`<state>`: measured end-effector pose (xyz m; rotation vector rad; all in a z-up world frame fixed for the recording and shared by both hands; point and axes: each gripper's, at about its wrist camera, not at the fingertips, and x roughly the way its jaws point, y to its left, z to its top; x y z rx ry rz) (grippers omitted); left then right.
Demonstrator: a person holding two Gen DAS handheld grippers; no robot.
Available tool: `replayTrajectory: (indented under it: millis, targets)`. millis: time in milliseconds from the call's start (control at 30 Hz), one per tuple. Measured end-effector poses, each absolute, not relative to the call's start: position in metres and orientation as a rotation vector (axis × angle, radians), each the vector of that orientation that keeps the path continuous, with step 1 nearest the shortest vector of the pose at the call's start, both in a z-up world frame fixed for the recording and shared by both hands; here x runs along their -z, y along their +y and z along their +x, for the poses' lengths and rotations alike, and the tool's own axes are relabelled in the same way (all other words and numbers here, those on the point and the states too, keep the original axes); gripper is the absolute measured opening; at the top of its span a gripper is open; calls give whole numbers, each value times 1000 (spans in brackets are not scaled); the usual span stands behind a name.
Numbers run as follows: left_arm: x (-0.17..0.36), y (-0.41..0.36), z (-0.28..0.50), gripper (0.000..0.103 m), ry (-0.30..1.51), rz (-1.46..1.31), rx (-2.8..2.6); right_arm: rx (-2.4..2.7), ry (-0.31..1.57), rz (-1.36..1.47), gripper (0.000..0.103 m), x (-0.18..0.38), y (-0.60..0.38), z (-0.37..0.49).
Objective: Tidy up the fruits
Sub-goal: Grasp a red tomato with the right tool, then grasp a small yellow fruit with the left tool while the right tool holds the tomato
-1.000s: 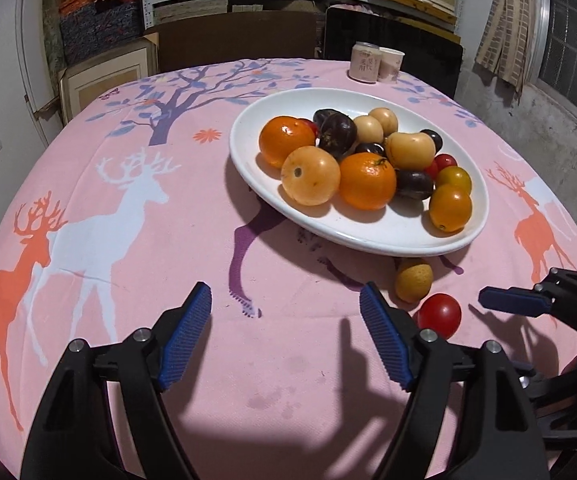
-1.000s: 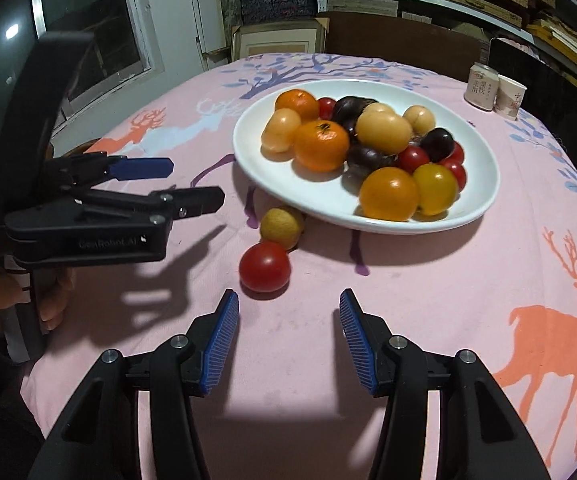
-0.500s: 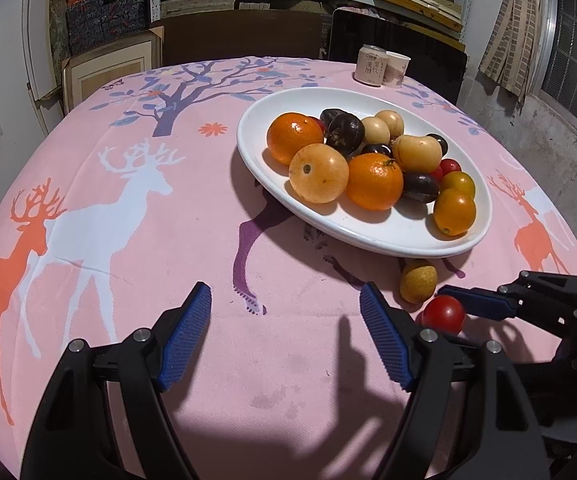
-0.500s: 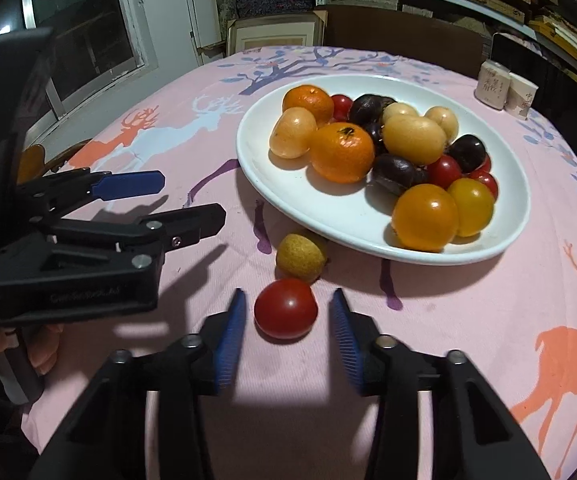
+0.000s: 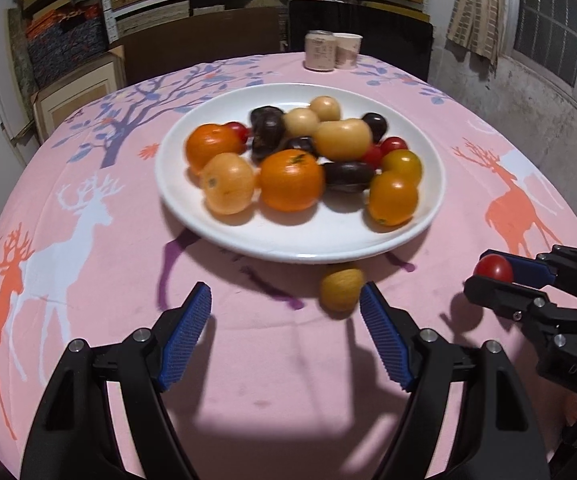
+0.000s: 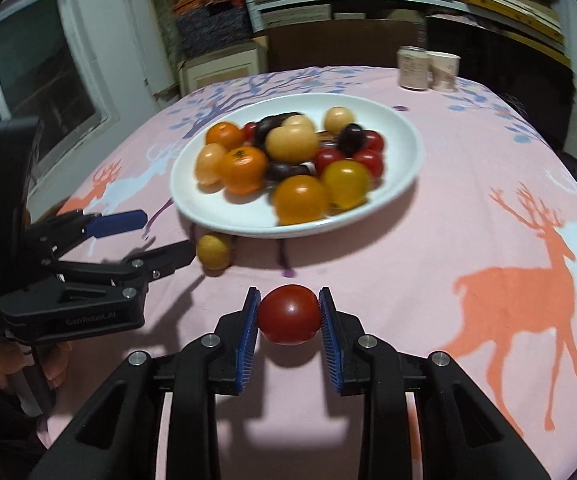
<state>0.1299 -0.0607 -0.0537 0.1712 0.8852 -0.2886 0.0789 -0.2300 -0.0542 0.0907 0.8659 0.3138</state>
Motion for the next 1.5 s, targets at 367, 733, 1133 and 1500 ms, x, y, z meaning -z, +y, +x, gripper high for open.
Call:
replayTrajectory:
  millis: [367, 733, 1133, 1500]
  targets:
    - [74, -95, 141, 52, 915, 227, 284, -317, 862, 135, 30, 55, -249, 71]
    - [63, -87, 127, 30, 873, 192, 311, -309, 875, 148, 30, 58, -254, 70]
    - [58, -68, 115, 30, 879, 156, 336, -318, 877, 140, 30, 56, -250, 66]
    - [67, -91, 123, 24, 870, 198, 363, -312, 882, 161, 31, 58, -256, 65]
